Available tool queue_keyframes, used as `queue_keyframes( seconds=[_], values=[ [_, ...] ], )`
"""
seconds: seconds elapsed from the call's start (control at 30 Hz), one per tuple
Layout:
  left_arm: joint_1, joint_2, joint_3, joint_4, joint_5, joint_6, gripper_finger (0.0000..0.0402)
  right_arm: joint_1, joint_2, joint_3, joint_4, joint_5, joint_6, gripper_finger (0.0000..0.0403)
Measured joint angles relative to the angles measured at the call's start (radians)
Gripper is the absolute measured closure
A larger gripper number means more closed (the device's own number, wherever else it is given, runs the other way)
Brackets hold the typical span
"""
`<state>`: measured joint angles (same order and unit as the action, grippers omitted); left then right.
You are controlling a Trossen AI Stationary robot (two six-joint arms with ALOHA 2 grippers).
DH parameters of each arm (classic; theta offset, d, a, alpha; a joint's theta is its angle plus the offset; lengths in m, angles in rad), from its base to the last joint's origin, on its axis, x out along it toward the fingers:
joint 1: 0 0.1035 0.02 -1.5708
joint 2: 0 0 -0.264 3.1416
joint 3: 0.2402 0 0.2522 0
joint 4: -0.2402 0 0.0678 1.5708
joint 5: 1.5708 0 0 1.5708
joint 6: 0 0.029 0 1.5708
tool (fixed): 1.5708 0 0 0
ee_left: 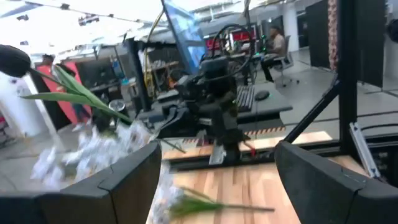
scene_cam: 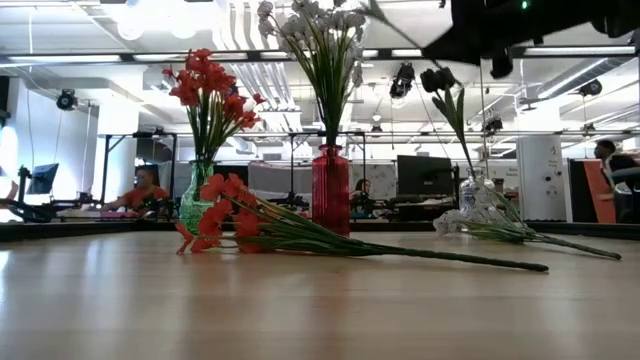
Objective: Sort flowers into vase by color
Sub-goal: Put the black flower into the transparent vase
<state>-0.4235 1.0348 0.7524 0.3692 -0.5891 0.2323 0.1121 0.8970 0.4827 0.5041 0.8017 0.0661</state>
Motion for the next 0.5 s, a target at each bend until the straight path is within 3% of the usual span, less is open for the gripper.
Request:
queue_keyframes(
  seconds=[0.27,0.5],
  values=[
    [0.001,0.175,0.146,-0.003,-0.004,-0.002,0.0108,0.086,0.000,0.078,0.123,-0.101,-0.213,0.0394],
    [0.002,0.357,0.301,0.009,-0.045,0.077,0.0108,0.189,0.002,0.108,0.188,-0.268,-0.250,0.0394]
  ],
)
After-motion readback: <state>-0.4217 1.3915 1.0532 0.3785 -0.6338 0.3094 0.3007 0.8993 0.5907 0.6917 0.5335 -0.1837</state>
